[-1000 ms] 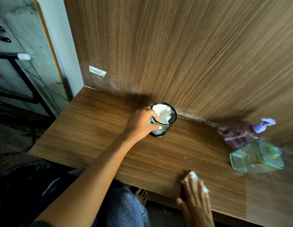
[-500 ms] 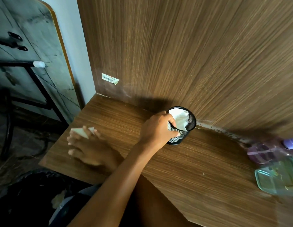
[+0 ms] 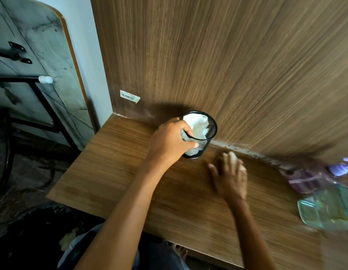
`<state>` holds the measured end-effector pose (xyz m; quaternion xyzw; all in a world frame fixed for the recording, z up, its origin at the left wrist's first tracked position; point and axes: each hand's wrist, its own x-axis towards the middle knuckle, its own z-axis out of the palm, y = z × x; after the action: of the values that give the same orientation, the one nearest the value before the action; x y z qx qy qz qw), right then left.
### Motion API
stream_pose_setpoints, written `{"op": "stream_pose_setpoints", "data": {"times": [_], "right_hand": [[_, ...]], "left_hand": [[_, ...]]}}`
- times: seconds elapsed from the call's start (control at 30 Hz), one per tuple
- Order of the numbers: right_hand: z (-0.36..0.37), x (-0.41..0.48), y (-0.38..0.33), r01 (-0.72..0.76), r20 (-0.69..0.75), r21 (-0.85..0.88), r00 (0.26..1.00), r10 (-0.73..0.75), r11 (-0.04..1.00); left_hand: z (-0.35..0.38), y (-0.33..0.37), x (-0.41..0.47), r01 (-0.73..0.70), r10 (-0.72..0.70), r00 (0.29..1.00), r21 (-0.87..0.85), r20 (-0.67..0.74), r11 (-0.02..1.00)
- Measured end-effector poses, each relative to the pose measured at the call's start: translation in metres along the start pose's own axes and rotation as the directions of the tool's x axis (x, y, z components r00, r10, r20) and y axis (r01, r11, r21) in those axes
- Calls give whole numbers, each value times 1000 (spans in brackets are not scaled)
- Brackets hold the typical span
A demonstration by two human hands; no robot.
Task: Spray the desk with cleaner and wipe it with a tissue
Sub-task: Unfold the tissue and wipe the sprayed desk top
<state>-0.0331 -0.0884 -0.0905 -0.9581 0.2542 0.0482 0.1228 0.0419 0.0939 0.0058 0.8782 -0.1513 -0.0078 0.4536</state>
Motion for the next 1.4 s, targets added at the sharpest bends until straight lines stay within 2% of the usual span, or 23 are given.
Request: {"op": "stream_pose_setpoints", "data": {"times": [0.07,0.17,0.23,0.27,0.33,0.4,0.47,0.5,0.53,0.57,0.6,0.63,0.67,0.7,0.73,0.83,0.97,1.03,1.1,1.17,1.23,1.33,1.4], "right_hand": [[-8,-17,65,-218,26,-16,976,218,976],[-9,-34,84,-339,0,68,941,340,938],[7,-56,71,-340,-45,40,939,342,940],[18,-65,58,-288,-63,27,955,290,957],[39,-90,18,-9,-111,-24,994,6,1000],[50,-114,0,259,-24,-101,965,-263,960],[50,-127,28,278,-20,-147,959,-284,949],[43,-130,51,195,-69,-122,977,-204,973],[40,-133,81,60,-169,-90,983,-75,994],[36,-135,106,-114,-205,-59,974,100,992],[29,-141,128,-290,-169,-34,945,280,957],[25,-148,138,-387,-106,-30,918,382,922],[28,-155,142,-393,-57,-80,919,390,916],[34,-160,135,-350,-40,-133,937,348,927],[39,-166,121,-305,-45,-115,952,301,946],[54,-178,69,-104,-189,-89,978,86,991],[41,-174,21,149,-152,-11,977,-149,989],[38,-179,30,287,-157,-14,945,-286,958],[39,-183,62,329,-205,-26,922,-327,944],[38,-183,101,209,-266,45,945,-190,977],[32,-176,141,-7,-323,94,946,37,996],[12,-147,177,-248,-189,100,946,263,964],[-3,-127,180,-276,-113,141,950,293,951]], "left_hand": [[1,-6,1,18,-18,1000,15,-9,1000],[7,-14,1,70,-70,998,23,4,997],[14,-18,0,90,-90,996,26,27,996],[19,-19,-2,92,-94,995,29,39,995],[25,-17,-4,97,-99,994,41,55,995],[30,-16,-5,102,-104,993,36,62,994],[33,-16,-6,103,-105,992,35,65,994],[35,-17,-8,99,-102,992,39,68,994],[36,-18,-9,93,-96,993,39,69,995],[37,-20,-11,84,-87,994,39,68,996],[38,-20,-12,77,-79,995,39,66,996],[39,-21,-12,73,-75,995,40,61,997],[40,-22,-13,70,-72,996,37,57,997],[40,-22,-12,67,-68,996,34,49,997],[41,-22,-12,64,-65,997,30,42,998],[43,-24,-14,57,-57,998,11,19,998],[44,-24,-20,32,-33,999,-22,-12,999],[45,-27,-22,34,-34,999,-23,-4,999],[45,-31,-24,48,-48,999,-24,0,999],[46,-35,-24,50,-50,999,-1,-11,999],[47,-35,-23,59,-58,998,28,-33,998],[50,-30,-24,62,-58,994,39,-95,997],[50,-27,-25,66,-62,986,22,-154,998]]}}
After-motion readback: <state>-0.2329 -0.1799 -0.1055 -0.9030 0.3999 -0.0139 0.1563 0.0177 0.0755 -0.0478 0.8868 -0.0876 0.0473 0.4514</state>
